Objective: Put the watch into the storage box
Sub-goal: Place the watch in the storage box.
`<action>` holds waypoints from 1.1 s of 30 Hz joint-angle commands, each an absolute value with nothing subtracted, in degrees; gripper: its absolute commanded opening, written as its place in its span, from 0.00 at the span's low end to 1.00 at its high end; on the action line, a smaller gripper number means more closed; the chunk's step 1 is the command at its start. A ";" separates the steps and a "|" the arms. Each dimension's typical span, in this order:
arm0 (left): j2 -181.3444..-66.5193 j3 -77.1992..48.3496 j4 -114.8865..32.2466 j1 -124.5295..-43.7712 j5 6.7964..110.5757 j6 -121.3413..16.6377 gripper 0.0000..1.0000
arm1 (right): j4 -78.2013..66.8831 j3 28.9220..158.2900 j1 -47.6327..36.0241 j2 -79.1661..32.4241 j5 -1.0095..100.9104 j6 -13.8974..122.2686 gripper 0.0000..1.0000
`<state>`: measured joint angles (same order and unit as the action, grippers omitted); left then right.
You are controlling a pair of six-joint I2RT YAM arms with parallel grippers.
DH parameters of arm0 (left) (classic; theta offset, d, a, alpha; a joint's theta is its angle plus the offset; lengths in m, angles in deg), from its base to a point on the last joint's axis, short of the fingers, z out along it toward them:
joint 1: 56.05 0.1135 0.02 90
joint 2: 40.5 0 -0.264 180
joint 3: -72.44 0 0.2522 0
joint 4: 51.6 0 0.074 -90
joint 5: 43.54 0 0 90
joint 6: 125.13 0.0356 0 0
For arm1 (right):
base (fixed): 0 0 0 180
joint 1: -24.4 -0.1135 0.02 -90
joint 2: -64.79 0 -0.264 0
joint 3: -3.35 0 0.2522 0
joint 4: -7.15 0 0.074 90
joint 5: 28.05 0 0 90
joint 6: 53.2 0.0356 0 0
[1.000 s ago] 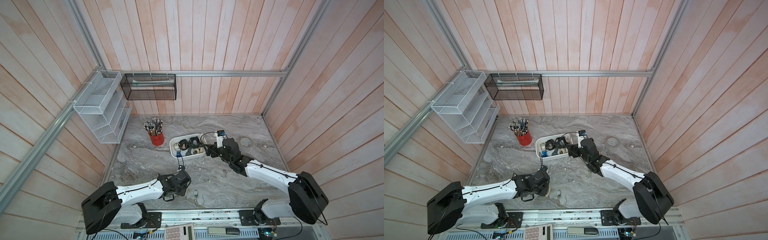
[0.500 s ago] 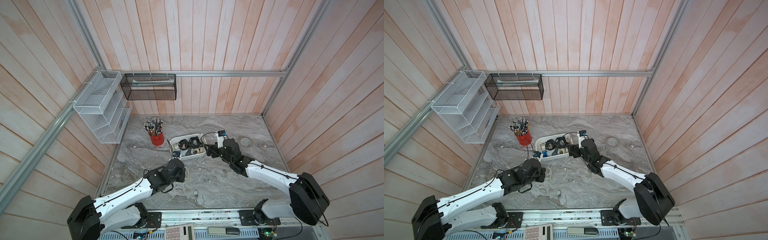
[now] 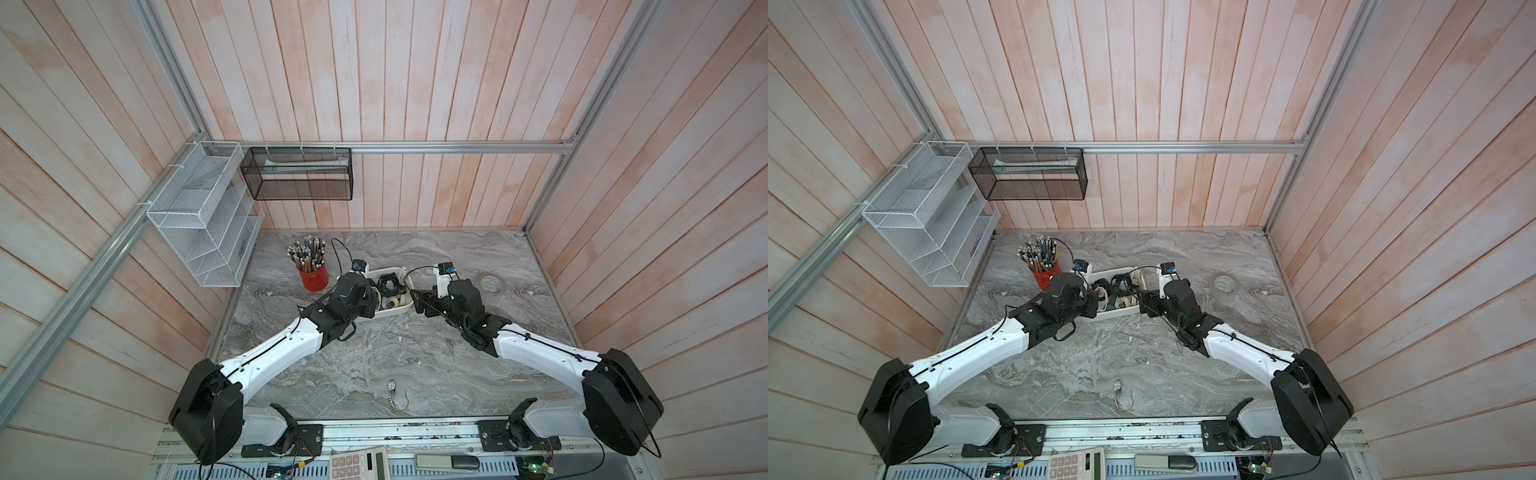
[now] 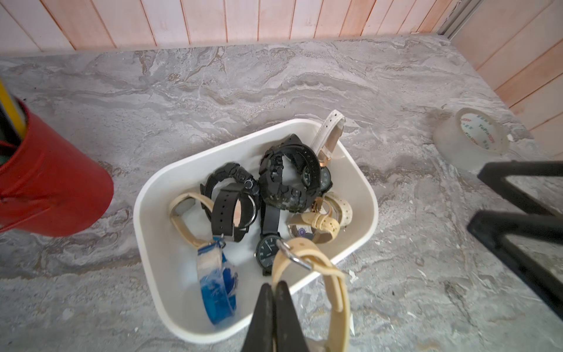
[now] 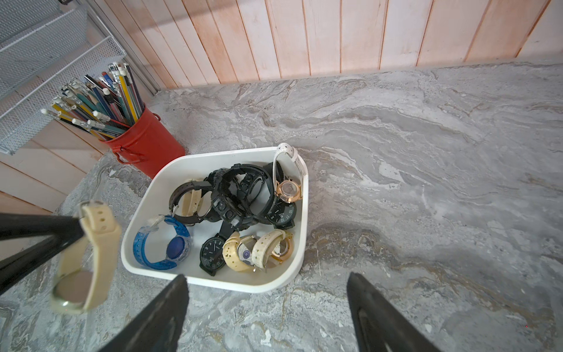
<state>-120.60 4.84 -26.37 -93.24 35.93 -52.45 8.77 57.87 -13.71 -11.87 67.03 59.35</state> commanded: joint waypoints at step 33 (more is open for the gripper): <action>-126.50 8.89 -40.45 -91.49 36.48 -50.95 0.72 | 7.92 58.03 -12.43 -10.97 66.97 59.21 0.84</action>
